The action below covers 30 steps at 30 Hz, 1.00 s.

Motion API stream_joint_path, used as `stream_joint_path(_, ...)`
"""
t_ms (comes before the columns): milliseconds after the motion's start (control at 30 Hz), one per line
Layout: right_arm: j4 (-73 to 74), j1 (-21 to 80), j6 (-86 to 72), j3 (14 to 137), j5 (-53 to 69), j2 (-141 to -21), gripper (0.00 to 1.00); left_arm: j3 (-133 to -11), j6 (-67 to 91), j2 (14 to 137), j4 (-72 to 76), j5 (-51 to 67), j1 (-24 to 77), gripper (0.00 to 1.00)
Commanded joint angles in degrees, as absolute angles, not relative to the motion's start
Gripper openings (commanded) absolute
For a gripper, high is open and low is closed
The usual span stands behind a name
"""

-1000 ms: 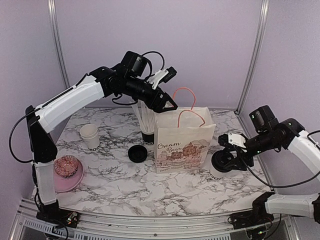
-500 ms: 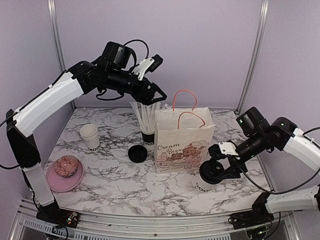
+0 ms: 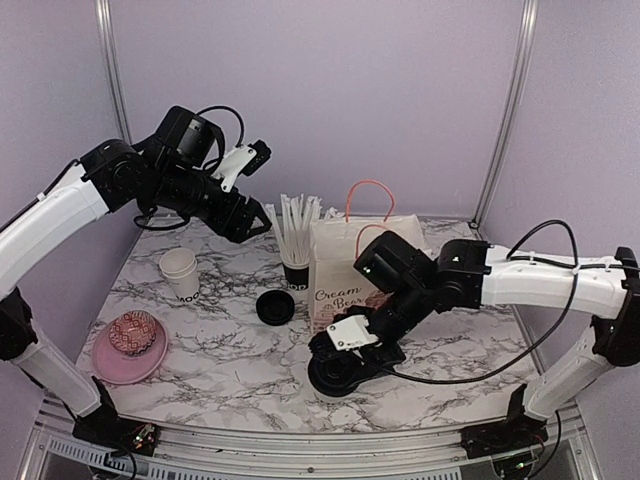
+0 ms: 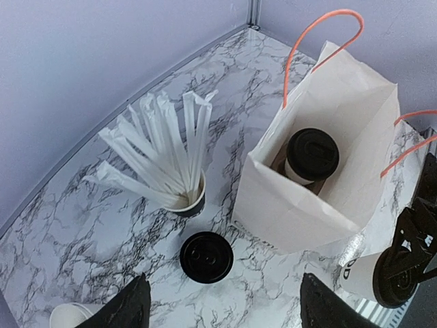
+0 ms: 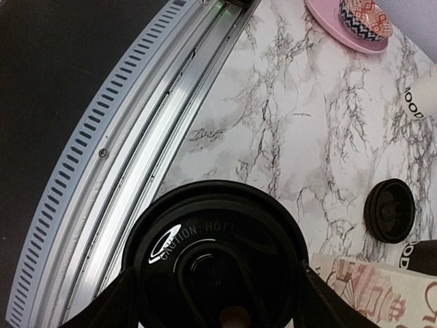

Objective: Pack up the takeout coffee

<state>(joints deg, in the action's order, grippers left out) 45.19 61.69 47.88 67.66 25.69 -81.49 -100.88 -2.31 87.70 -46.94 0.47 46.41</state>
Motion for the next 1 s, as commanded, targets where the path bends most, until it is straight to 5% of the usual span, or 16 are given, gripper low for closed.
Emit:
stream_joint_path(0, 37.7, 63.6, 44.4, 74.9, 25.4, -89.9, 0.68, -94.9, -0.6, 80.7, -52.0, -5.7, 46.3, 0.76)
stream_joint_path(400, 40.8, 63.9, 42.0, 83.8, 25.3, -102.7, 0.77, -83.3, 1.4, 69.7, -52.0, -3.2, 46.4, 0.77)
stream_joint_path(567, 44.0, 63.9, 43.0, 85.6, 28.8, -102.3, 0.98, -80.9, 1.1, 69.1, -52.4, -0.9, 46.4, 0.77)
stream_joint_path(967, 54.1, 60.6, 50.0, 84.1, 33.1, -88.4, 0.99, -77.2, -7.4, 72.6, -53.8, 6.1, 59.5, 0.78)
